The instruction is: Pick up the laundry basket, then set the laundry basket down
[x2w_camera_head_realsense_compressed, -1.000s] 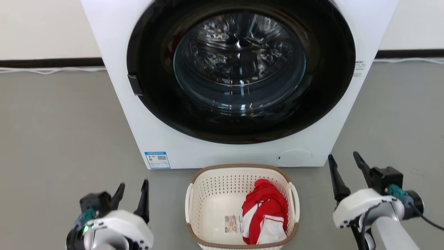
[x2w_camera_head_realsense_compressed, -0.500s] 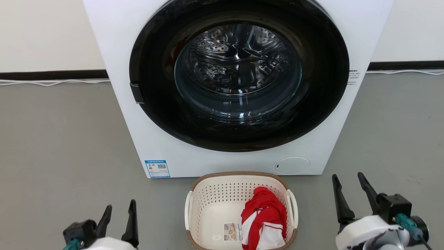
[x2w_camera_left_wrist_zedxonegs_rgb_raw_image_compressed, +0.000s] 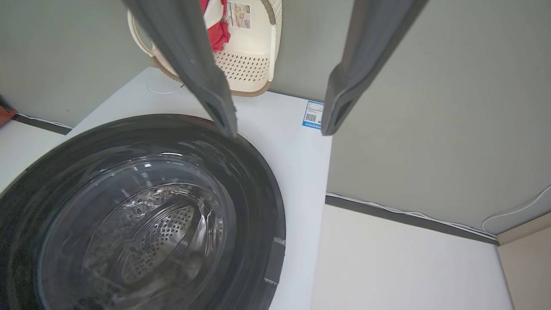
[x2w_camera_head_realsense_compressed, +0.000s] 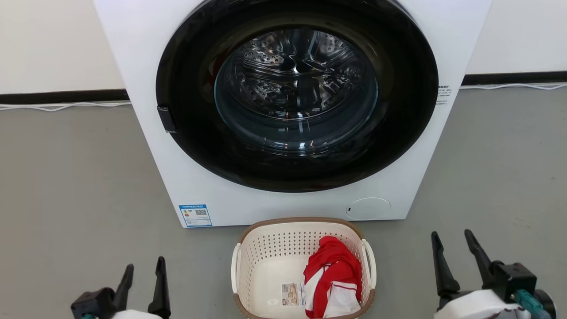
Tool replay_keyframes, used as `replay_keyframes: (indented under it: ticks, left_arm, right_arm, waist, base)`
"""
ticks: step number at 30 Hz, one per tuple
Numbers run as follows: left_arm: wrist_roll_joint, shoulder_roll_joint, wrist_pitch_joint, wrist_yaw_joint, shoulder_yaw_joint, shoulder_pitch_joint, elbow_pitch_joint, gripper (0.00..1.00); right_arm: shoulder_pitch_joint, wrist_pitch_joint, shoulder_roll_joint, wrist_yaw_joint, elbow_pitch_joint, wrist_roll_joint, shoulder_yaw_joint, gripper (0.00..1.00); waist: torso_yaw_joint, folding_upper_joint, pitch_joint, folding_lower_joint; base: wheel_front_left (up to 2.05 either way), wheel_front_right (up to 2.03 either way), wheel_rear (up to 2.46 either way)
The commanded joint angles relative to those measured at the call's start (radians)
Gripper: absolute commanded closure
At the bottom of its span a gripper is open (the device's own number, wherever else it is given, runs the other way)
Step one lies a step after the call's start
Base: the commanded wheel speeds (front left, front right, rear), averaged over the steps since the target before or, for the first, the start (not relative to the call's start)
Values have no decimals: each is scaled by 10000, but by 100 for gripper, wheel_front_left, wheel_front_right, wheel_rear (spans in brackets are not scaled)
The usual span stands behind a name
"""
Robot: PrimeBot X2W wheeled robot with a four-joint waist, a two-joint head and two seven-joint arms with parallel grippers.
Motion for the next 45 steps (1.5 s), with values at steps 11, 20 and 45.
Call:
replay_keyframes:
  ticks: [11, 20, 45]
  left_arm:
    - [-641, -158, 222, -42, 63, 110, 447, 100]
    - [-1546, -164, 467, -106, 104, 20, 318, 100]
    - [-3947, -182, 1164, -278, 262, -268, 20, 100]
  right_arm:
    - [148, 261, 51, -6, 443, 747, -74, 100]
    - [107, 479, 48, -1, 301, 1876, -42, 100]
    - [-87, 1158, 39, 13, 10, 4849, -69, 100]
  waist:
    - [-14, -1, -8, 21]
    - [-33, -1, 27, 0]
    - [-83, -1, 73, 0]
  base:
    - [0, 0, 0]
    - [0, 0, 0]
    - [0, 0, 0]
